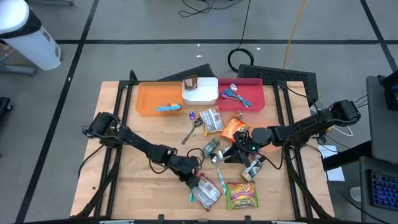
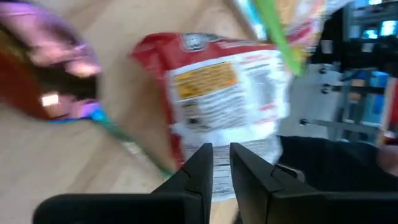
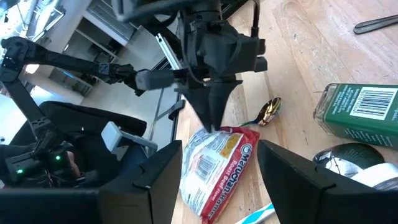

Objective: Pick & Place Food Item
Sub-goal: Put the red noodle pack into the orange bin

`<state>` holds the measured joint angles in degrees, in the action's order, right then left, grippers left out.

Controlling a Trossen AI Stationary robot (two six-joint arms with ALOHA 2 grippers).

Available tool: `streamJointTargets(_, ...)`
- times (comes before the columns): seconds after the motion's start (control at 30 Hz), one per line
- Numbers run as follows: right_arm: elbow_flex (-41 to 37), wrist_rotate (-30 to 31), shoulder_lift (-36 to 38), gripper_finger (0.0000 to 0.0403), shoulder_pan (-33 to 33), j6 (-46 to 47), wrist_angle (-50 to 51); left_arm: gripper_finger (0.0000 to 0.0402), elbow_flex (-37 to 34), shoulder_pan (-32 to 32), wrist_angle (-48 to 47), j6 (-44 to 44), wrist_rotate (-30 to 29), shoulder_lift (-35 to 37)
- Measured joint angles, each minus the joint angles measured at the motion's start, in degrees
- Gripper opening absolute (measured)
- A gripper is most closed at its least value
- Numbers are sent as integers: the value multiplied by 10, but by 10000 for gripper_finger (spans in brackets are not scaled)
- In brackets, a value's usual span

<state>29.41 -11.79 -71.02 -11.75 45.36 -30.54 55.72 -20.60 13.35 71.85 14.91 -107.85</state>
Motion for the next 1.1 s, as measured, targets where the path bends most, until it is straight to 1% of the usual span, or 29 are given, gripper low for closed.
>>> streamJointTargets(0.17,0,0,0,201,0,0,1,62,1,2,9,0,8,8)
streamJointTargets(0.3,0,-2,0,201,0,0,1,62,0,3,1,5,36,8)
streamJointTargets(0.4,0,-2,0,201,0,0,1,62,0,5,-23,7,49,8)
streamJointTargets(0.53,0,-2,0,201,0,0,1,63,0,11,-25,6,80,7)
streamJointTargets(0.73,0,-2,0,201,0,0,2,63,0,18,-30,2,82,7)
streamJointTargets(0.9,0,-2,0,201,0,-2,2,63,0,22,-33,-3,97,7)
streamJointTargets(1.1,0,-2,0,201,0,-2,2,63,0,30,-69,-22,92,7)
